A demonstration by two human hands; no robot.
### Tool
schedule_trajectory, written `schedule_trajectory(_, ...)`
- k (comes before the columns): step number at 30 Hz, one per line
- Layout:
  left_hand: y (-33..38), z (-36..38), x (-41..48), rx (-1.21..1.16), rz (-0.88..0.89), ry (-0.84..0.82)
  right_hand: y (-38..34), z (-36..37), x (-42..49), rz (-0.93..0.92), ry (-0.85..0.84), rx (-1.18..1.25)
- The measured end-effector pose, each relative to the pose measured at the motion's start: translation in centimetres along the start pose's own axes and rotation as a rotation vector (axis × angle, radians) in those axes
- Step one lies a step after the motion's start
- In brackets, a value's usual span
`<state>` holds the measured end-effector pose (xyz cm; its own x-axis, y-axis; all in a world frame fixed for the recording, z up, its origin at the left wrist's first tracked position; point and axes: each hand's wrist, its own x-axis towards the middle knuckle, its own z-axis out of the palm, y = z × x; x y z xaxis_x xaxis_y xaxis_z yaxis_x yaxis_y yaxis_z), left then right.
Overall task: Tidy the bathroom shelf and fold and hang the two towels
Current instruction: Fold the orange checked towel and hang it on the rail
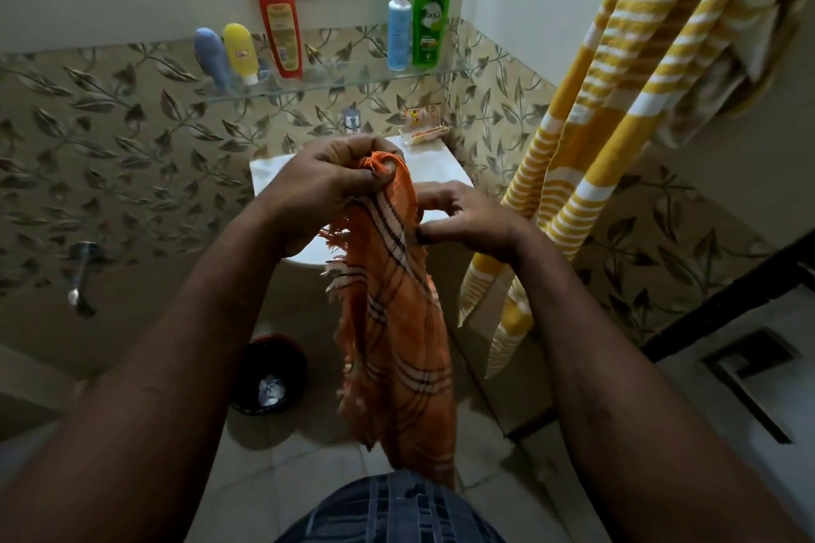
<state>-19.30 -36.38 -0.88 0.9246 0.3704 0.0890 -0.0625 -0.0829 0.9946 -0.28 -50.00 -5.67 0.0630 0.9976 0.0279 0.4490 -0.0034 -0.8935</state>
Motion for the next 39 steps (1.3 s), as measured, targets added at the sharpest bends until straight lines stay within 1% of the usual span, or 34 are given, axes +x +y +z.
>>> schedule_trajectory(2,-0.1,0.1,-0.2,-0.02,0.024,0.034,1.2,0.1,-0.4,0.034,-0.02,-0.028)
schedule_trajectory(4,-0.2,0.1,-0.3,-0.007,0.041,0.089,2.0,0.4,-1.1,0.097,-0.031,0.007)
schedule_trajectory(7,-1.0,0.3,-0.1,0.054,0.035,0.308,3.5,0.8,-2.6,0.216,-0.016,0.064)
schedule_trajectory(9,-1.4,0.3,0.0,0.031,0.032,0.466,4.7,1.0,-3.6,0.264,0.005,-0.014)
schedule_trajectory(11,-1.8,-0.6,-0.2,0.05,0.026,0.599,5.4,0.8,-4.7,0.309,0.027,-0.168)
schedule_trajectory(13,-2.5,-2.2,-0.4,0.089,0.002,0.663,5.6,-0.2,-5.7,0.34,0.058,-0.329)
schedule_trajectory(16,-4.0,-4.5,-0.5,0.146,-0.039,0.723,5.5,-2.1,-6.7,0.357,0.163,-0.387)
schedule_trajectory(20,-5.3,-4.9,-0.2,0.134,-0.053,0.852,5.5,-2.7,-6.6,0.33,0.421,-0.526)
schedule_trajectory(24,-6.4,-5.9,-0.4,0.224,-0.038,0.861,5.3,-3.1,-6.4,0.269,0.662,-0.556)
schedule_trajectory(26,-6.6,-6.5,-0.7,0.246,-0.034,0.819,4.9,-3.8,-6.3,0.233,0.741,-0.615)
schedule_trajectory(28,-6.7,-6.6,-1.2,0.231,-0.009,0.729,4.4,-4.2,-6.5,0.209,0.8,-0.632)
schedule_trajectory(30,-6.4,-6.6,-1.5,0.216,0.011,0.659,4.0,-4.7,-6.7,0.19,0.822,-0.62)
schedule_trajectory(33,-6.4,-6.8,-1.3,0.187,0.012,0.629,3.9,-5.3,-7.0,0.211,0.838,-0.583)
schedule_trajectory(39,-6.4,-6.3,-0.6,0.157,0.008,0.664,2.6,-5.3,-7.4,0.199,0.917,-0.456)
